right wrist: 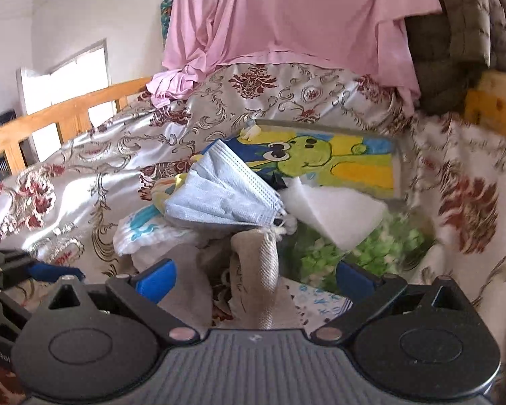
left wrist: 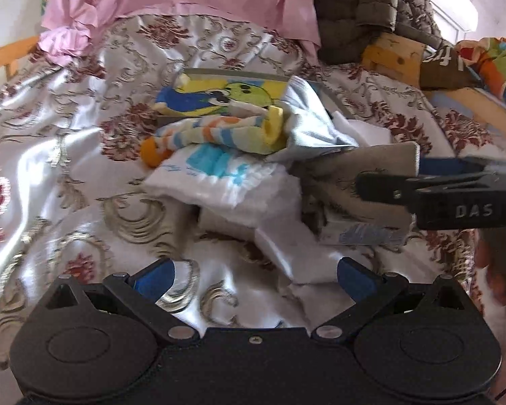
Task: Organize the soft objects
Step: 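Reach the right gripper into the pile and grasp the grey sock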
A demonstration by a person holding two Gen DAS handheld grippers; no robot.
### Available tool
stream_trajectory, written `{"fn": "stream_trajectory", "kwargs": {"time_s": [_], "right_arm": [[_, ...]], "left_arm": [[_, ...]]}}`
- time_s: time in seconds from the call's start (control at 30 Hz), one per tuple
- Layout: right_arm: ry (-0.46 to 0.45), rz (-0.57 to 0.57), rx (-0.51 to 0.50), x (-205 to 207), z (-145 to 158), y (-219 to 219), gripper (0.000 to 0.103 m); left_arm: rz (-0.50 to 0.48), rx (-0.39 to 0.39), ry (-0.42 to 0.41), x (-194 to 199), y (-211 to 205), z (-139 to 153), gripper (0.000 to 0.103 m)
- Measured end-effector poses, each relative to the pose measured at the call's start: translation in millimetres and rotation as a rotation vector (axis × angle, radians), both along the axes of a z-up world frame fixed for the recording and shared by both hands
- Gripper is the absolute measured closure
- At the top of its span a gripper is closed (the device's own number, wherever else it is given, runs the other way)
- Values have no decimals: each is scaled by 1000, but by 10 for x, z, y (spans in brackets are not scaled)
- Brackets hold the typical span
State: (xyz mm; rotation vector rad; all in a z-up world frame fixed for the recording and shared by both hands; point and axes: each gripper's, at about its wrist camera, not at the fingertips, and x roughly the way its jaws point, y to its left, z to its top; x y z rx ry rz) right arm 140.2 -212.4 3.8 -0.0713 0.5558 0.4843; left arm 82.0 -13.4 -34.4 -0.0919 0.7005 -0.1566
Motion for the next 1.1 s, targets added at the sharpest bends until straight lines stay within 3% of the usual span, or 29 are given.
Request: {"fn": "stream_trajectory", "kwargs": {"time_s": [0.1, 0.27, 0.5, 0.6, 0.8, 0.9, 1.1], "right_arm": [[13, -4, 1, 35, -67, -59, 1], [49, 7, 71, 114, -150, -150, 15], [77, 17, 115, 195, -217, -220, 27], [89, 17, 125, 233, -241, -229, 29], [95, 27, 123, 247, -269, -213, 30], [106, 26, 129, 259, -278, -220, 37], [99, 15, 117, 243, -279, -215, 49]], "left_arm": [[-40, -44, 21, 78, -28, -38, 1], [-65, -88, 61, 202, -100, -144, 1], [-115, -87, 69, 323, -229, -228, 1], [-139, -64, 82, 371, -314, -264, 1], [-148, 62, 100, 495, -499, -341, 4], [-127, 60, 106, 528, -494, -341, 12], [-62, 40, 118, 529, -404, -345, 41]]}}
